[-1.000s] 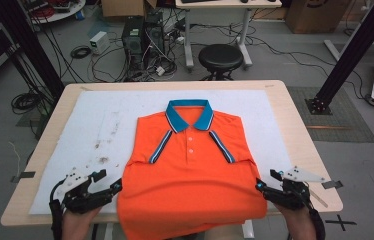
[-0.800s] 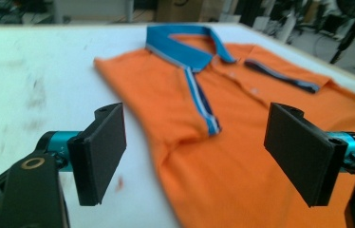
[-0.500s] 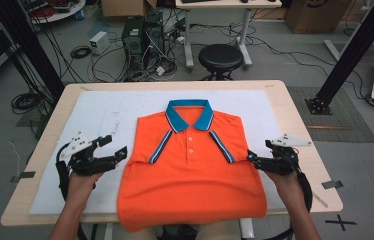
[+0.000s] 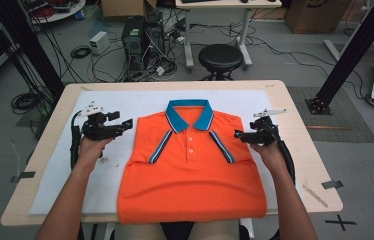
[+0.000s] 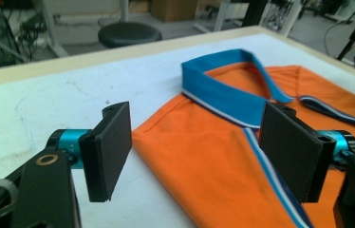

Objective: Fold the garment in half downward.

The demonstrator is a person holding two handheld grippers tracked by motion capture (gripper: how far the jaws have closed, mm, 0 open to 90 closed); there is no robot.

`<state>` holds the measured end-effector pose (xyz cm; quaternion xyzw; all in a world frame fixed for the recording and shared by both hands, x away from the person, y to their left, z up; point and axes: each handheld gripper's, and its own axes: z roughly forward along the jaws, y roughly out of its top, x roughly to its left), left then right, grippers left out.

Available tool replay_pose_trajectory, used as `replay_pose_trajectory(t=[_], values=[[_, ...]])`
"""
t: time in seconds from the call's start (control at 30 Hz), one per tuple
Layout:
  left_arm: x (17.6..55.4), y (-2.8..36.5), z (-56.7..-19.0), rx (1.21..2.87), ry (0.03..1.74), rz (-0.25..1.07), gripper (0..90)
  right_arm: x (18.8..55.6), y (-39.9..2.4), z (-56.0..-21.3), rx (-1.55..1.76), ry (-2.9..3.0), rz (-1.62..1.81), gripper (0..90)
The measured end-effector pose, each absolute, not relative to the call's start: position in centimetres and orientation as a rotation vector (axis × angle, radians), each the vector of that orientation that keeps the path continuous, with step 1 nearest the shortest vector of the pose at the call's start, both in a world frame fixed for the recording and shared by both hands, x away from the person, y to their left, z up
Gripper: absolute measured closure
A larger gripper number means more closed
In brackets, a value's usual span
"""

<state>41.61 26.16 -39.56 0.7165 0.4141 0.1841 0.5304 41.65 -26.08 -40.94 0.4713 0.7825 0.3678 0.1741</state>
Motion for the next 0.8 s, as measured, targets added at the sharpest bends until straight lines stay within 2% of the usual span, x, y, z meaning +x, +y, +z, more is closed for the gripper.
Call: replay_pose_trajectory(t=[0.1,0.23,0.3,0.57,0.67,0.8], values=[[43.5,25.6,-40.1,1.735,1.013,0.418,30.1,43.0,-25.8,-40.9,1.350,2.212,1.028,27.1],[45.4,24.6,-41.0,1.762,1.057,0.401,30.1,44.8,-25.6,-41.7,1.389,2.221,0.972,29.4],[45.9,24.3,-41.7,1.774,1.076,0.398,32.7,45.5,-25.6,-42.1,1.409,2.218,0.947,31.2],[47.0,23.6,-44.1,1.837,1.168,0.388,32.7,47.1,-25.4,-43.4,1.441,2.222,0.886,35.8],[47.3,23.4,-44.9,1.868,1.202,0.378,33.1,47.4,-25.2,-44.0,1.453,2.240,0.870,41.0],[47.4,23.0,-45.1,1.911,1.226,0.415,42.6,47.7,-25.0,-44.2,1.455,2.234,0.874,48.8]])
